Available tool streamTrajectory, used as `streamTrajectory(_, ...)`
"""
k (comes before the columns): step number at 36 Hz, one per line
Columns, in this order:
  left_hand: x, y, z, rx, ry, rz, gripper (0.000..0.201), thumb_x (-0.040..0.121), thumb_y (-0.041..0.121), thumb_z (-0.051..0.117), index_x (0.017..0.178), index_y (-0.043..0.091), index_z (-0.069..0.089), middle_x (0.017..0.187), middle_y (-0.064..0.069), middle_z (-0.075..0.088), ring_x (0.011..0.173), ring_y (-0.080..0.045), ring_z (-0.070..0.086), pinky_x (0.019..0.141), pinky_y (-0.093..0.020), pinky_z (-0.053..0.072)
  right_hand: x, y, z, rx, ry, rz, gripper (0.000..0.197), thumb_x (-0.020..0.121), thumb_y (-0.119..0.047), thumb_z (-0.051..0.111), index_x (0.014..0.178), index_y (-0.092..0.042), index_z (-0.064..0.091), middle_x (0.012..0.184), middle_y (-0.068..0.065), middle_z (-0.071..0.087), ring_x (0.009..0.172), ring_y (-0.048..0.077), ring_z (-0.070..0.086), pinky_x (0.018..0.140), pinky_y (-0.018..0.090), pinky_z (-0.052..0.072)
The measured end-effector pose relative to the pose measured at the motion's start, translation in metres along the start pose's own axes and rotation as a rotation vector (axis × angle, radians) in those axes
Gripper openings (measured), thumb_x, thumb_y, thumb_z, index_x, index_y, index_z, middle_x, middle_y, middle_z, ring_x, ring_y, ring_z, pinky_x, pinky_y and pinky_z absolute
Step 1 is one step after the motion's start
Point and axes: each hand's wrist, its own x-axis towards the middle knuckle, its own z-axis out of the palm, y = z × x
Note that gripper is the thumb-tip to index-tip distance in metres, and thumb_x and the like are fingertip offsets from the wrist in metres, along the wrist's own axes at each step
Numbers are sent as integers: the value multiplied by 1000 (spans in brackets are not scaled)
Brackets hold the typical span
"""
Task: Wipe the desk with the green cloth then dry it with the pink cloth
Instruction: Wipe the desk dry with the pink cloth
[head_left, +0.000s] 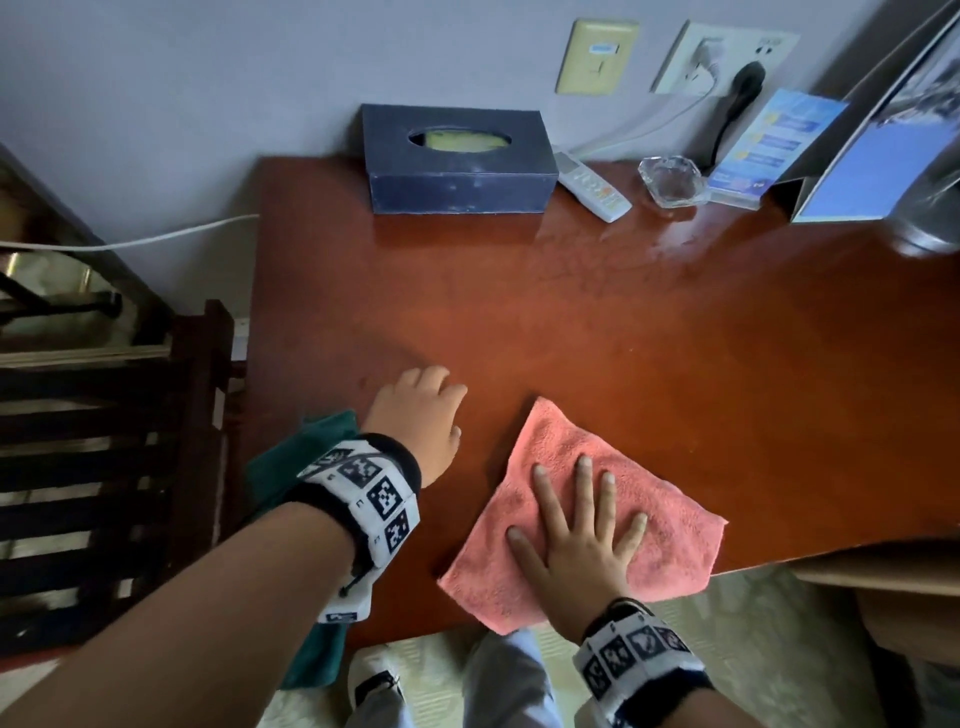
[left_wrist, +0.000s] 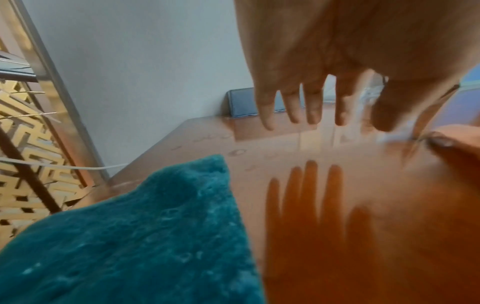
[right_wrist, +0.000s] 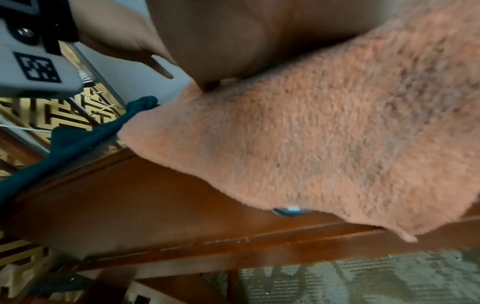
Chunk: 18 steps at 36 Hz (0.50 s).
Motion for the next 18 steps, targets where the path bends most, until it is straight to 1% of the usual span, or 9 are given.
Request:
streamTrajectory(3,-3,20,5,-117,53,123,50,96,22,42,145,20,31,154,1,22,142,-17,16,116,-31,19,13,-9,-8,-11,-28,-50,70,71,-77,-13,127,-49,-44,141,2,-51,132,30,-42,104,66,-22)
streamTrajectory(6,2,39,14,-244,15,164,53,99,15,36,150,17,19,158,2,13,145,-11,8,117,-25,10,31,-20,-12,-4,-19,-124,71,79,-77,-3,133,-46,-37,145,4,-45,133,31,-41,104,67,-22)
streamTrajectory(8,9,48,18,-335,-29,160,55,100,10,33,151,18,15,158,4,10,145,-8,6,117,-24,11,41,-29,-15,-38,-3,-134,75,85,-70,10,149,-36,-12,157,8,-22,142,34,-25,107,67,-14)
streamTrajectory(9,13,52,21,-382,-58,148,55,100,9,32,151,18,13,158,5,10,145,-7,6,117,-24,13,42,-32,-19,-11,-8,-117,77,87,-67,18,153,-30,5,160,10,-6,145,35,-12,109,66,-6)
streamTrajectory(10,17,55,23,-418,-87,129,55,100,9,31,151,18,13,158,5,10,145,-7,7,117,-25,14,43,-31,-21,-8,24,-128,78,87,-66,23,153,-25,13,160,10,1,146,34,-5,111,63,-3)
streamTrajectory(11,20,56,25,-440,-111,106,55,100,9,29,151,18,12,158,5,11,145,-7,8,117,-26,15,41,-29,-25,-17,14,-145,80,88,-66,22,154,-23,8,160,6,-4,147,31,-8,114,59,-5)
streamTrajectory(13,28,57,30,-410,-160,76,54,101,11,25,151,16,8,159,1,6,145,-9,5,118,-27,11,37,-14,-22,-6,62,-182,85,84,-70,9,151,-23,-13,155,-3,-25,144,22,-23,114,48,-15)
streamTrajectory(15,35,57,34,-278,-193,99,53,102,11,22,151,12,3,159,-2,-2,146,-11,-2,118,-25,2,32,1,-25,27,86,-182,89,78,-75,5,148,-26,-22,153,-6,-31,140,16,-31,113,41,-19)
streamTrajectory(18,36,54,36,-53,-189,136,55,104,25,22,151,13,-4,159,-2,-10,146,-14,-8,118,-30,-2,32,11,-24,2,16,-193,81,76,-77,2,139,-40,-34,149,-6,-40,137,16,-38,115,44,-17)
